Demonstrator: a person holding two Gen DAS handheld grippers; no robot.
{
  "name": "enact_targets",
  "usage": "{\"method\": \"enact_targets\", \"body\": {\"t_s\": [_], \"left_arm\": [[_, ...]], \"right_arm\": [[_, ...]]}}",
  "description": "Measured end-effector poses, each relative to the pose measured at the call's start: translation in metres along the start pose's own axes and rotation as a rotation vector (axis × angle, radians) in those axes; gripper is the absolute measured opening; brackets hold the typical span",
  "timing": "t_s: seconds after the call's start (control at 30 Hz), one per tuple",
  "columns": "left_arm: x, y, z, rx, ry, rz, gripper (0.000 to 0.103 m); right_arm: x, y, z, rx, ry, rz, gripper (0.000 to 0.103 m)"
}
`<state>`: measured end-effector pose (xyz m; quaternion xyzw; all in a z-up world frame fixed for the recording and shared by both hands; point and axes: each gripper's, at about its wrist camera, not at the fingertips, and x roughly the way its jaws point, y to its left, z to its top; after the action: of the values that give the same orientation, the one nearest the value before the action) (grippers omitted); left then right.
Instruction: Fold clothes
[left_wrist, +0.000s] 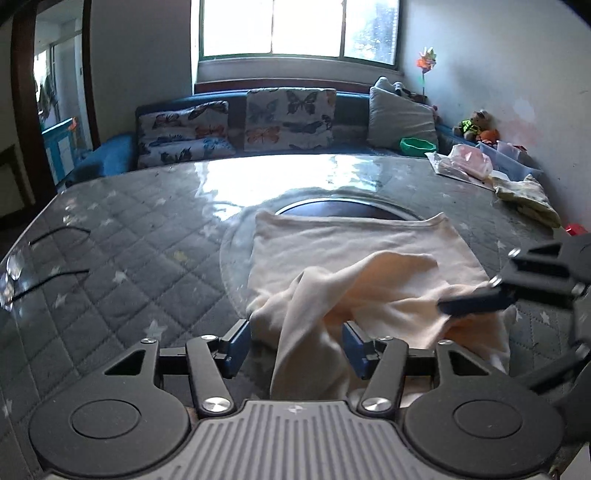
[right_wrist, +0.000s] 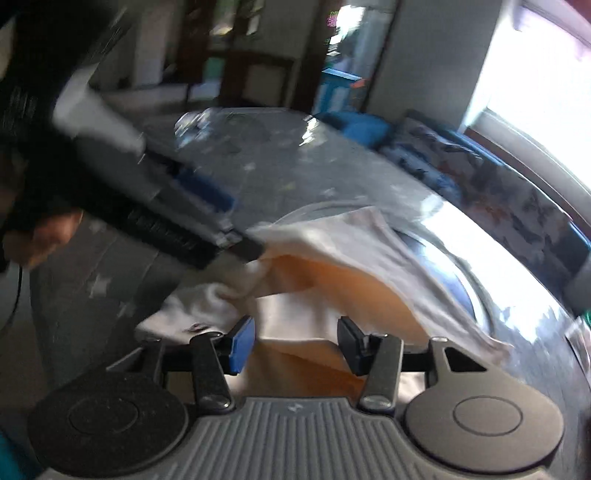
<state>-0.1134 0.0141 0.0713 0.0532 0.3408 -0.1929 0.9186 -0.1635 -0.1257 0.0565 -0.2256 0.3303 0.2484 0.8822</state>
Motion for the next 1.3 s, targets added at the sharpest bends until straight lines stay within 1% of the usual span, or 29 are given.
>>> {"method": "enact_targets", "body": {"t_s": [0.1, 0.13, 0.17, 0.2, 0.23, 0.27, 0.37, 0.4, 0.47, 0.5, 0.53, 0.57, 0.6, 0.63, 0.67, 0.7, 0.73, 0.83, 0.93, 1.0, 1.03, 1.07, 1.1, 1.13, 1.17, 1.2, 1.23, 1.27, 1.3], "left_arm": [[-0.002, 0.003, -0.003, -0.02, -0.001, -0.002, 0.06], [-0.003, 0.003, -0.003, -0.023, -0.005, -0.003, 0.061], [-0.004, 0.003, -0.003, -0.026, -0.01, -0.004, 0.065], [-0.005, 0.003, -0.002, -0.028, -0.016, -0.006, 0.068], [-0.006, 0.001, -0.001, -0.025, -0.021, -0.014, 0.069], [-0.006, 0.0, -0.001, -0.023, -0.027, -0.022, 0.07], [-0.005, -0.009, 0.001, -0.002, -0.03, -0.054, 0.071], [-0.004, -0.013, 0.001, 0.007, -0.029, -0.066, 0.071], [-0.002, -0.022, 0.001, 0.025, -0.025, -0.093, 0.073], [0.0, -0.03, 0.0, 0.039, -0.016, -0.119, 0.074], [0.002, -0.037, -0.001, 0.058, -0.009, -0.131, 0.074], [0.003, -0.042, -0.001, 0.074, -0.008, -0.125, 0.074], [0.003, -0.048, -0.002, 0.091, -0.008, -0.119, 0.074], [0.001, -0.049, -0.003, 0.092, -0.017, -0.136, 0.074], [-0.001, -0.051, -0.005, 0.093, -0.025, -0.152, 0.074], [-0.003, -0.05, -0.007, 0.092, -0.025, -0.146, 0.074], [-0.004, -0.05, -0.009, 0.09, -0.025, -0.14, 0.074], [-0.008, -0.039, -0.016, 0.088, -0.014, -0.104, 0.072], [-0.017, -0.023, -0.025, 0.069, -0.01, -0.082, 0.073], [-0.021, -0.016, -0.031, 0.071, -0.005, -0.057, 0.073], [-0.023, -0.013, -0.032, 0.069, -0.002, -0.049, 0.073], [-0.024, -0.01, -0.034, 0.063, 0.002, -0.046, 0.073], [-0.024, -0.008, -0.035, 0.056, 0.005, -0.044, 0.074], [-0.025, -0.007, -0.036, 0.05, 0.006, -0.043, 0.074], [-0.025, -0.006, -0.037, 0.044, 0.007, -0.043, 0.074], [-0.025, -0.006, -0.037, 0.039, 0.007, -0.043, 0.074], [-0.025, -0.007, -0.037, 0.036, 0.005, -0.046, 0.074], [-0.026, -0.009, -0.036, 0.036, 0.001, -0.055, 0.074], [-0.027, -0.012, -0.035, 0.04, -0.004, -0.067, 0.074]], "right_arm": [[0.017, 0.007, 0.002, 0.025, 0.029, 0.035, 0.041], [0.022, 0.007, 0.001, 0.037, 0.041, 0.045, 0.033], [0.027, 0.007, -0.001, 0.051, 0.052, 0.045, 0.021], [0.027, 0.003, -0.003, 0.083, 0.049, 0.045, 0.017], [0.028, -0.002, -0.004, 0.117, 0.046, 0.045, 0.013], [0.023, -0.012, -0.007, 0.19, 0.03, 0.047, 0.007], [0.001, -0.04, -0.014, 0.351, -0.036, 0.018, 0.004], [-0.004, -0.046, -0.016, 0.383, -0.052, 0.009, 0.004], [-0.023, -0.066, -0.024, 0.442, -0.099, -0.06, 0.003], [-0.03, -0.074, -0.027, 0.467, -0.113, -0.079, 0.003], [-0.037, -0.08, -0.03, 0.489, -0.126, -0.098, 0.003], [-0.042, -0.085, -0.032, 0.505, -0.137, -0.122, 0.003], [-0.045, -0.09, -0.033, 0.521, -0.135, -0.114, 0.003], [-0.049, -0.095, -0.035, 0.537, -0.133, -0.104, 0.004], [-0.048, -0.101, -0.034, 0.552, -0.122, -0.065, 0.007], [-0.048, -0.1, -0.034, 0.551, -0.117, -0.049, 0.009], [-0.043, -0.097, -0.032, 0.51, -0.098, -0.039, 0.012], [-0.029, -0.077, -0.025, 0.404, -0.062, 0.005, 0.014], [-0.011, -0.055, -0.017, 0.36, -0.035, 0.052, 0.015], [0.0, -0.047, -0.013, 0.347, -0.016, 0.109, 0.015], [0.004, -0.041, -0.01, 0.327, -0.006, 0.127, 0.019], [0.009, -0.035, -0.008, 0.307, 0.004, 0.144, 0.026], [0.01, -0.026, -0.007, 0.275, 0.014, 0.133, 0.029], [0.012, -0.019, -0.005, 0.243, 0.02, 0.109, 0.036], [0.015, -0.014, -0.005, 0.224, 0.023, 0.105, 0.038], [0.017, -0.01, -0.005, 0.206, 0.026, 0.104, 0.037], [0.02, -0.009, -0.005, 0.208, 0.036, 0.099, 0.029], [0.023, -0.01, -0.007, 0.222, 0.05, 0.082, 0.018], [0.025, -0.013, -0.009, 0.25, 0.054, 0.074, 0.016]]}}
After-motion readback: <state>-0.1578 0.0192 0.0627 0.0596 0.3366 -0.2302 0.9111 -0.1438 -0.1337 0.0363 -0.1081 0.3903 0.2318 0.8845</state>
